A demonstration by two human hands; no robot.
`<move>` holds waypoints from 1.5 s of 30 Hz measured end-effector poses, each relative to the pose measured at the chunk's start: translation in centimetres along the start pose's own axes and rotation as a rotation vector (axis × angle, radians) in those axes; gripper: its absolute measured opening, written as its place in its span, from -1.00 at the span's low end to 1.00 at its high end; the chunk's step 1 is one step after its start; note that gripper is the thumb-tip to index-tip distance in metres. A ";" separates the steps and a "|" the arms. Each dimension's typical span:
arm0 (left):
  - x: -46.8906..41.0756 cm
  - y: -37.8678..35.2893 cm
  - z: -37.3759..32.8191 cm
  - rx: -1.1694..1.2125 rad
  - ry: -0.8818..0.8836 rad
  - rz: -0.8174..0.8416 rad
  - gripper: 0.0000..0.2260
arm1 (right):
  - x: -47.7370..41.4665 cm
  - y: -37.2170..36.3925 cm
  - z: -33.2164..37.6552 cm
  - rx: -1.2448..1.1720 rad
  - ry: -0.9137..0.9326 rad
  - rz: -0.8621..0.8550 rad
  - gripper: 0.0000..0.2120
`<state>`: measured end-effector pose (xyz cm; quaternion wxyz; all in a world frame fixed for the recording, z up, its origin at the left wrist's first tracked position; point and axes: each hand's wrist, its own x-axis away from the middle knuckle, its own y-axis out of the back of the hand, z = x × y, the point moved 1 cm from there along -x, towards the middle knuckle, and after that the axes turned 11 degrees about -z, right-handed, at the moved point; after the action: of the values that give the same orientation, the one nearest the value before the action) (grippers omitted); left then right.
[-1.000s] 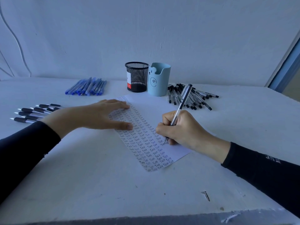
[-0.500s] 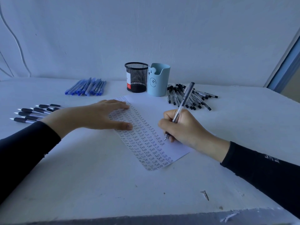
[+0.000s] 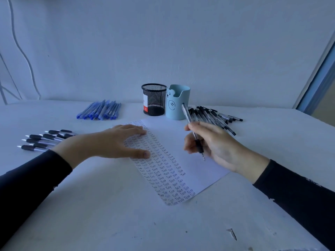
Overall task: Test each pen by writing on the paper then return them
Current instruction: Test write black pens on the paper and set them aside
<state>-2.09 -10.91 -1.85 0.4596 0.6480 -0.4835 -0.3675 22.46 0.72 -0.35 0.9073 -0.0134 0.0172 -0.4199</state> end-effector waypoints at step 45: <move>-0.1 0.0 0.2 0.005 -0.022 -0.007 -0.01 | -8.2 9.5 2.7 0.039 0.487 -0.633 -0.81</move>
<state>-2.32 -10.83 -1.94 0.4512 0.6467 -0.4873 -0.3751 24.51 13.08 2.18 0.7024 0.0991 0.2190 -0.6699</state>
